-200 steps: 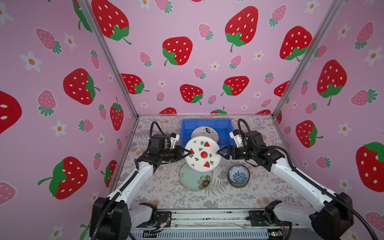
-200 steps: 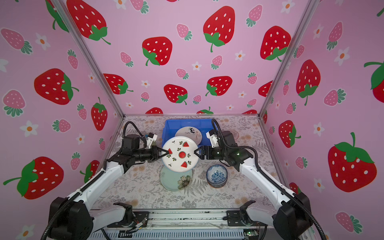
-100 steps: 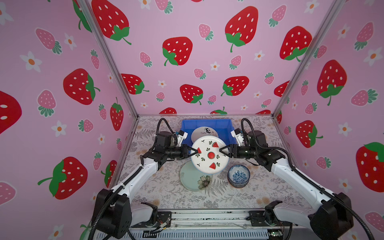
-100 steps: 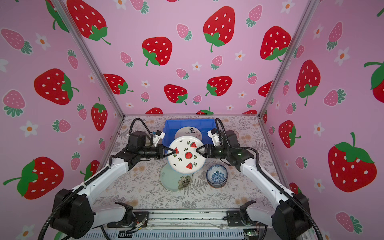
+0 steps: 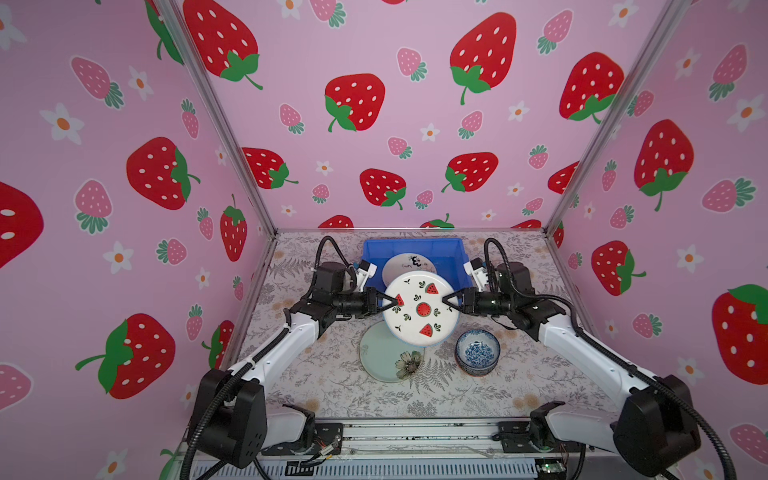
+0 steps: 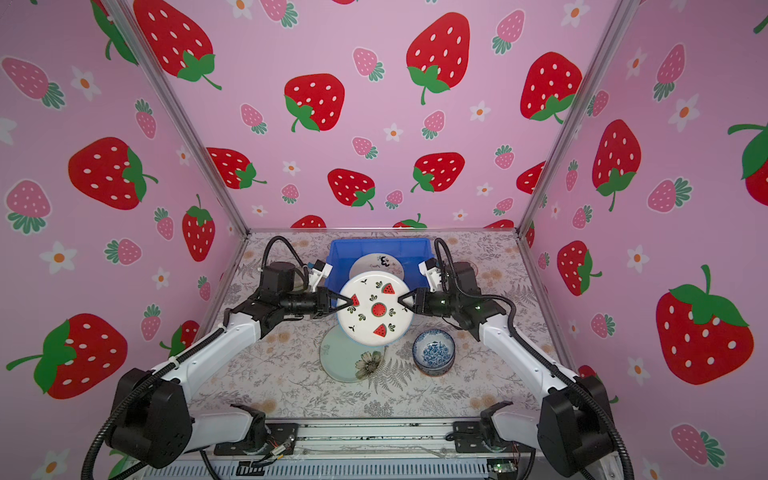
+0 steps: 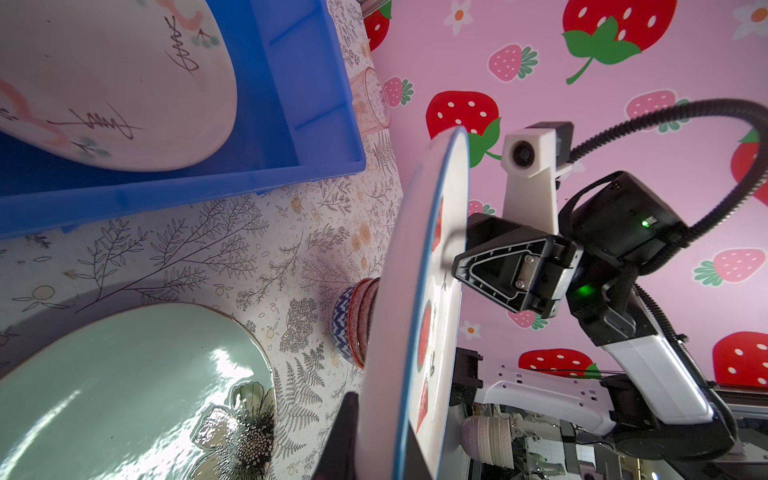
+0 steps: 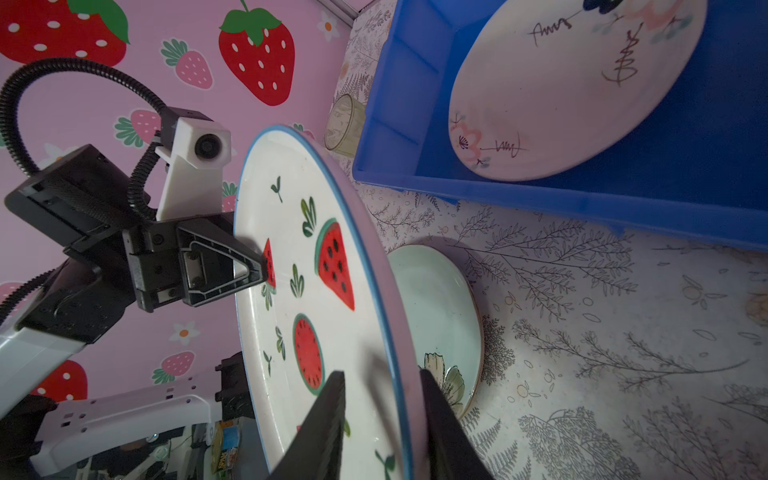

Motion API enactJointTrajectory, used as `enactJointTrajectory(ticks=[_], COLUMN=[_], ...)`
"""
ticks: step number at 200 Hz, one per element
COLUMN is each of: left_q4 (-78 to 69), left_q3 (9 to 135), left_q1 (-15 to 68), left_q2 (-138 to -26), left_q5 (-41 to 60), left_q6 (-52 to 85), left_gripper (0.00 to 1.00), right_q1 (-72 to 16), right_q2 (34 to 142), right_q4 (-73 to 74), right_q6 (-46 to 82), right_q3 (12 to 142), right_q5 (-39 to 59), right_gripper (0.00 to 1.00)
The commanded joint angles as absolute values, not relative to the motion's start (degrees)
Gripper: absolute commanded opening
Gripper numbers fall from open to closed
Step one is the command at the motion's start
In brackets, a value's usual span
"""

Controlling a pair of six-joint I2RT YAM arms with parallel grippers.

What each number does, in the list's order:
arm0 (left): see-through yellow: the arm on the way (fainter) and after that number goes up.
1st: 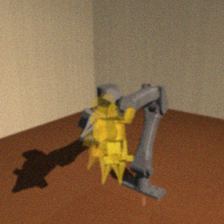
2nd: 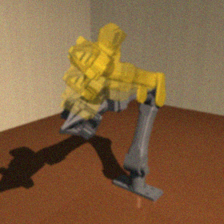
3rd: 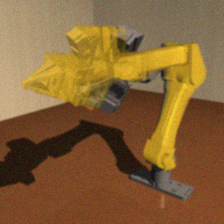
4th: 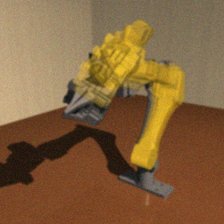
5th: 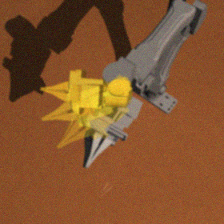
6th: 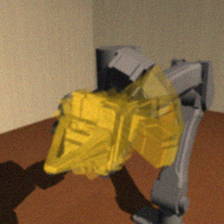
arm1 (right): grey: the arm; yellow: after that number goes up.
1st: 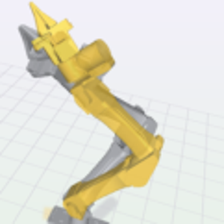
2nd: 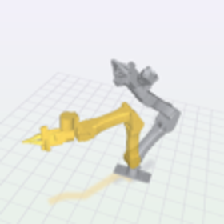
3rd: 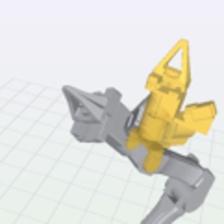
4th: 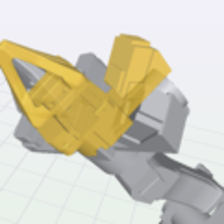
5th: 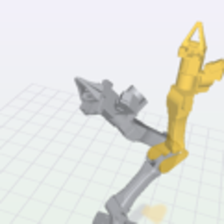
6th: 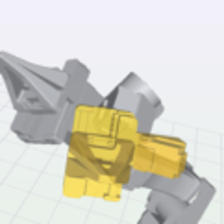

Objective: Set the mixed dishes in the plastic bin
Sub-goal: 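Lift the watermelon plate off the green plate with both grippers, then carry the watermelon plate over the blue bin with both grippers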

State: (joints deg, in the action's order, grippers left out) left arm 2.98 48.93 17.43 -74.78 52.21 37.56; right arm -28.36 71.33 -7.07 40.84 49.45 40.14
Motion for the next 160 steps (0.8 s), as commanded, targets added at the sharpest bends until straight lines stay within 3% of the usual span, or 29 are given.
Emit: enactJointTrajectory(ticks=[1,31,44,64,70,148,160], left_q4=[-2.6,-2.7,-2.7,-2.7,-2.7,-2.2,-2.3], left_q3=[52.6,52.8,52.9,53.1,53.0,53.0,53.0], left_q1=[17.8,17.8,17.8,17.9,17.8,17.8,17.9], left_q2=[-74.8,-75.5,-76.1,-76.9,-77.1,-78.4,-78.4], left_q5=[54.5,54.2,54.2,54.0,53.9,53.8,53.8], left_q6=[39.0,38.9,39.0,39.1,39.0,38.8,38.8], left_gripper=[0.0,0.0,0.0,0.05,0.11,0.41,0.5], right_q1=[-28.8,-28.6,-28.6,-28.5,-28.5,-27.7,-27.5], right_q2=[71.3,71.2,71.1,70.8,70.6,69.4,69.3], right_q4=[-3.1,-1.5,-0.8,-0.7,-0.6,-0.5,-0.5], right_q6=[41.3,42.3,42.8,43.2,43.5,44.5,44.6], right_q3=[49.6,49.0,48.8,48.8,48.8,49.3,49.2], right_q5=[45.1,46.0,46.4,46.5,46.5,46.2,46.2], right_gripper=[0.22,0.15,0.06,0.0,0.0,0.0,0.0])
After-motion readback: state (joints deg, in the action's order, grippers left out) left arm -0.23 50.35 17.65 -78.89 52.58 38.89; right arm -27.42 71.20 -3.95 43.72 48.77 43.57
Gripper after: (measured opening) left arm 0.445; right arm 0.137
